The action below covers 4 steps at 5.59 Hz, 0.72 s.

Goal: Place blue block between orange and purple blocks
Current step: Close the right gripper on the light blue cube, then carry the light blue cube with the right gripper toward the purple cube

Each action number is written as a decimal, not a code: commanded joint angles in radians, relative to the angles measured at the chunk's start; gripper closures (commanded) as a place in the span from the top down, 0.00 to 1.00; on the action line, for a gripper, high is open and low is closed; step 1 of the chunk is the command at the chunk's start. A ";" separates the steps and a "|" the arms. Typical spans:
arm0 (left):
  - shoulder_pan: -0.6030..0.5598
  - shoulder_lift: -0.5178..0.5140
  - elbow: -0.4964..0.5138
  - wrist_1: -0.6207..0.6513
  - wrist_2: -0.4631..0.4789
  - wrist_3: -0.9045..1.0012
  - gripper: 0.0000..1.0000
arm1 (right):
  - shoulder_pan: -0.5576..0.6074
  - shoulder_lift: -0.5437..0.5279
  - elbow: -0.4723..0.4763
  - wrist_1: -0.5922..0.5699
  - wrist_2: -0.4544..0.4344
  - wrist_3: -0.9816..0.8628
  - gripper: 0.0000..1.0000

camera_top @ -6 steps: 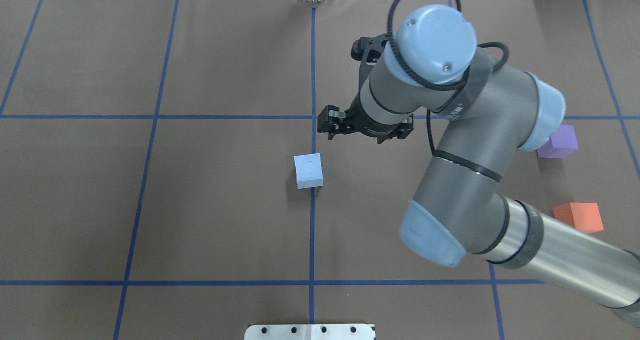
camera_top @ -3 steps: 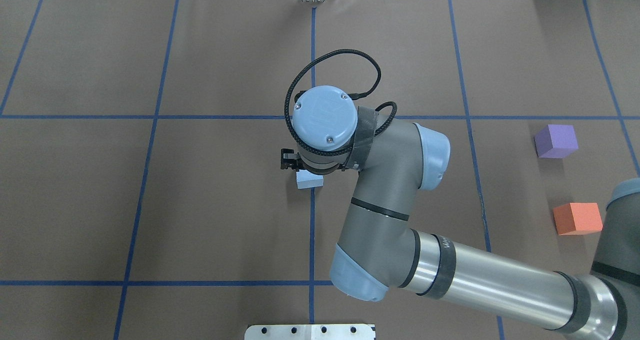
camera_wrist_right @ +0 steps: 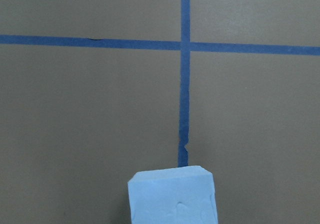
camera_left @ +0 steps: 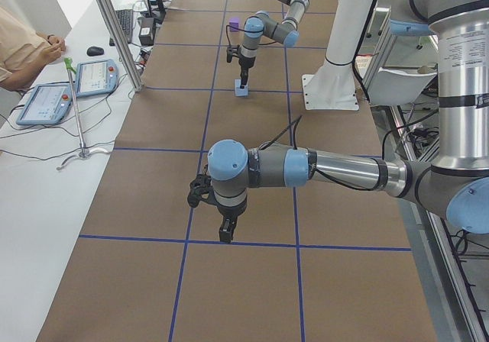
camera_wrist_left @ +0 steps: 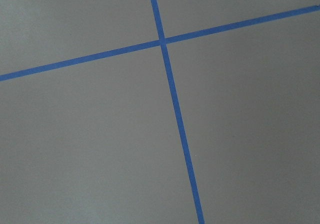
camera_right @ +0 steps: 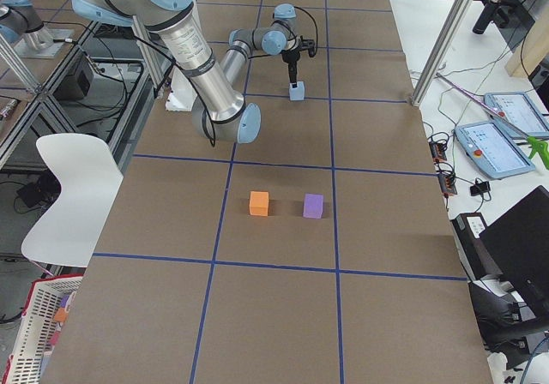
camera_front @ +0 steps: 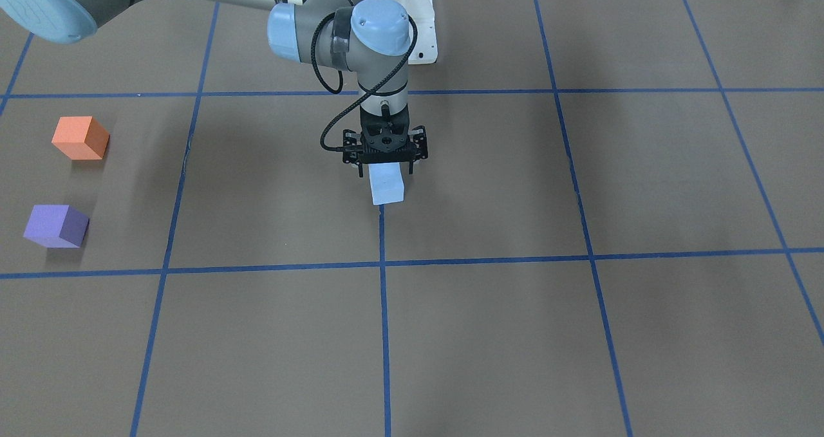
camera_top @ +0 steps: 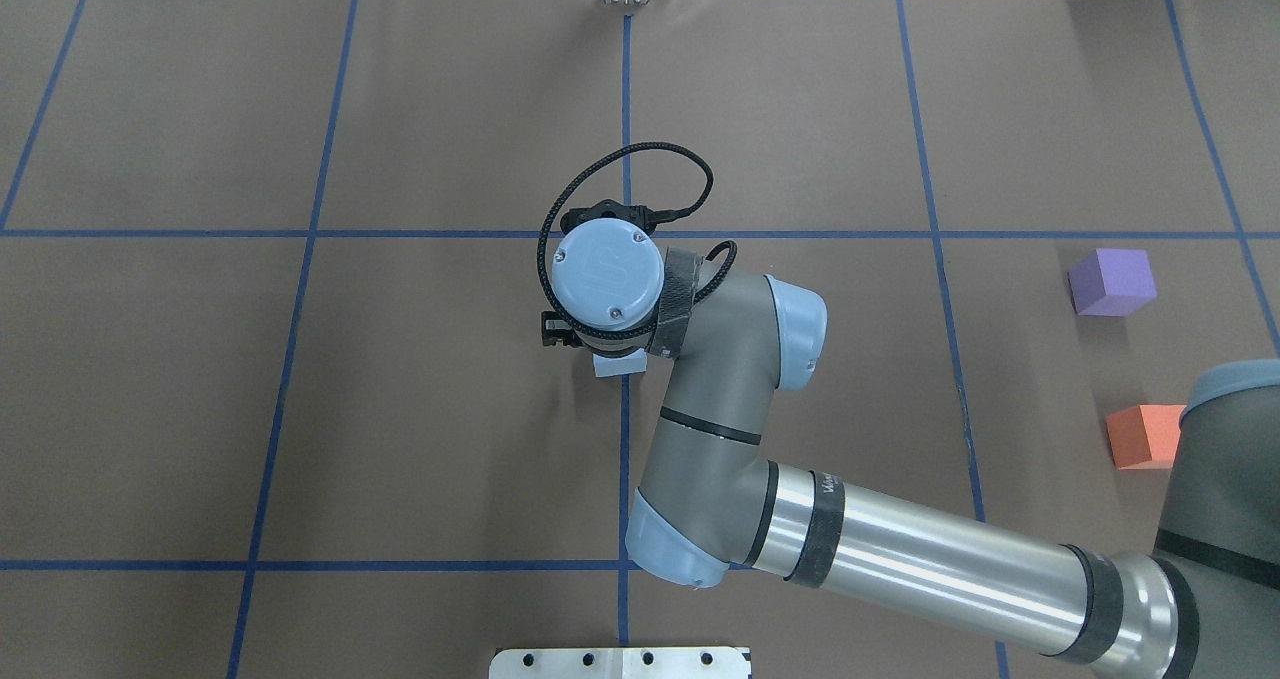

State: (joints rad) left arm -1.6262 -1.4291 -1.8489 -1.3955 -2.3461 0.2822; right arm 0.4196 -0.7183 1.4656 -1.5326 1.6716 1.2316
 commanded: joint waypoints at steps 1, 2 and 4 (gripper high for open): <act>0.000 0.004 0.002 0.000 -0.001 0.000 1.00 | -0.008 0.000 -0.033 0.012 0.000 -0.015 1.00; 0.000 0.004 0.000 0.000 -0.001 0.000 1.00 | -0.012 0.002 -0.033 0.014 -0.001 -0.006 0.78; 0.000 0.006 -0.003 0.000 -0.001 0.000 1.00 | -0.009 0.007 -0.018 0.012 0.000 -0.009 0.00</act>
State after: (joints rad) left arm -1.6260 -1.4245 -1.8501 -1.3959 -2.3470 0.2823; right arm 0.4093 -0.7141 1.4383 -1.5191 1.6718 1.2222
